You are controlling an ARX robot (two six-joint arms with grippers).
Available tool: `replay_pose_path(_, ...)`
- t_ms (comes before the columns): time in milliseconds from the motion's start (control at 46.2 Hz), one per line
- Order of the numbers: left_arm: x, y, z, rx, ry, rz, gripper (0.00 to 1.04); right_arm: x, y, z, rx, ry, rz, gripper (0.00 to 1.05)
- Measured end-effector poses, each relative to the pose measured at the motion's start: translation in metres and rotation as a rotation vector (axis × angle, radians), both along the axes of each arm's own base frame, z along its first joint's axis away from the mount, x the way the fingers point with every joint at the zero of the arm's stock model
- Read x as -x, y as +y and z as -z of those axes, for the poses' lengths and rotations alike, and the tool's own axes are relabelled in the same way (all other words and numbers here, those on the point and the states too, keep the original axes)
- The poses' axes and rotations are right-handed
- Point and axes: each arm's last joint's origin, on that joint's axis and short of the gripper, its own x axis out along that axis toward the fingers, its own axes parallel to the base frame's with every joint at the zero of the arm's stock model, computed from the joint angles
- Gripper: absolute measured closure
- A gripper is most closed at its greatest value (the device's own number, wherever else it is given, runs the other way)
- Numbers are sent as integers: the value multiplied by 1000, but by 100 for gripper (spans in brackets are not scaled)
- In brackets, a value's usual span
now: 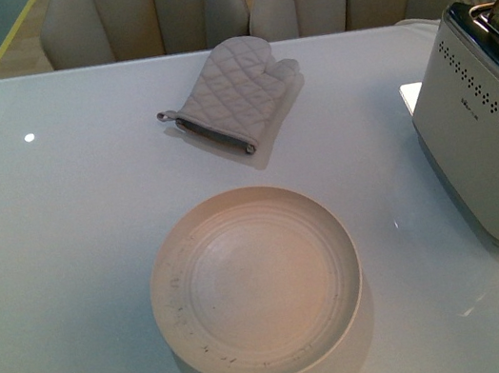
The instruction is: Put bread into toaster
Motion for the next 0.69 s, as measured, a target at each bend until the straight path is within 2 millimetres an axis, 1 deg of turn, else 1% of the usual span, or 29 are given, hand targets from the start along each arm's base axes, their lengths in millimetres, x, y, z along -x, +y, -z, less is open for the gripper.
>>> replay_pose_path(65, 0, 0, 0, 0, 0, 0, 7, 3, 0, 3, 0, -16, 0, 103)
replay_pose_path(692, 0, 0, 0, 0, 0, 0, 7, 17, 0, 2, 0, -27, 1, 103)
